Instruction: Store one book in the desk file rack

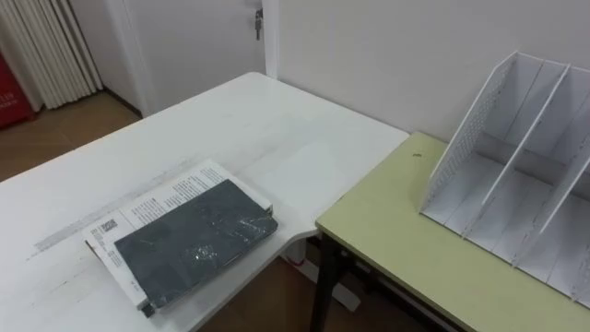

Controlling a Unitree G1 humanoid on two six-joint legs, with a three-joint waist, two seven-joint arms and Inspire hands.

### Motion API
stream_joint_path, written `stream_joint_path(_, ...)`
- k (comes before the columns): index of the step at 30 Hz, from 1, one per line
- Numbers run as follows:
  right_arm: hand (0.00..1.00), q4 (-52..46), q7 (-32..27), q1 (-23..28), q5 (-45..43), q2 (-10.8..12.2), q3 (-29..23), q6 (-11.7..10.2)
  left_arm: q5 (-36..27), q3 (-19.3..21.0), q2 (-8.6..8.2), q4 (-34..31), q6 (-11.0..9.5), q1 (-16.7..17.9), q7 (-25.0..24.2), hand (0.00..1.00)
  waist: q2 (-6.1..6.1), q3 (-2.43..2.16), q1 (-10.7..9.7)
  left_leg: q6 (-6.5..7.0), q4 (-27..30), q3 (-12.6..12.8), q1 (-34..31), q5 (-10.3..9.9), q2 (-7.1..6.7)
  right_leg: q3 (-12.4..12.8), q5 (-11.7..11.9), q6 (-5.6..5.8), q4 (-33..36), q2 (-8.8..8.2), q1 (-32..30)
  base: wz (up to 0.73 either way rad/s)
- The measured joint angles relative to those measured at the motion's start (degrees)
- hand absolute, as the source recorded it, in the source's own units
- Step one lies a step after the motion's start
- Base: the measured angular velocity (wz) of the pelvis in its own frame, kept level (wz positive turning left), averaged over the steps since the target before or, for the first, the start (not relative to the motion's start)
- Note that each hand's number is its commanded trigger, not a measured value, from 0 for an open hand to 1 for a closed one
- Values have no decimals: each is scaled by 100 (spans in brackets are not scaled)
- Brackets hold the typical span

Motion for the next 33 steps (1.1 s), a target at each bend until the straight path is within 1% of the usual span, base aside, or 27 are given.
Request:
stream_joint_path(3,0,-5,0,-4,0,-1,0,29,0,-10,0,1,-1,-2,-2,0,2,1,2,0,-1,0,-4,0,0,-3,0,0,0,0,1,0)
stream_joint_path(13,0,-6,1,-13,-1,-8,-7,30,-3,-11,0,1,-3,19,-22,0,10,4,2,0,-5,-5,-10,0,0,-7,-2,-1,-2,1,-2,0)
stream_joint_path(20,0,-11,7,-11,0,-12,-3,19,-63,-18,0,-129,-54,79,-4,0,12,2,-1,0,-24,-4,-7,0,2,-5,-2,-1,0,6,-5,0)
stream_joint_path(25,0,-38,4,22,29,-10,6,-30,-55,-21,-5,-177,-91,97,50,0,24,-1,2,0,-22,-2,-6,-1,2,-1,-1,-2,-1,10,-4,0)
stream_joint_path(30,0,-28,0,19,52,-9,53,-60,7,-142,-7,-199,-113,81,97,0,55,-6,-7,-1,-20,-1,4,-1,3,-5,0,-3,-2,10,13,0)
stream_joint_path(33,0,31,-14,9,79,-9,113,-139,174,-307,-7,-204,-170,56,161,0,51,-3,-7,-1,-15,-4,7,-1,3,-4,0,-3,-1,10,17,0)
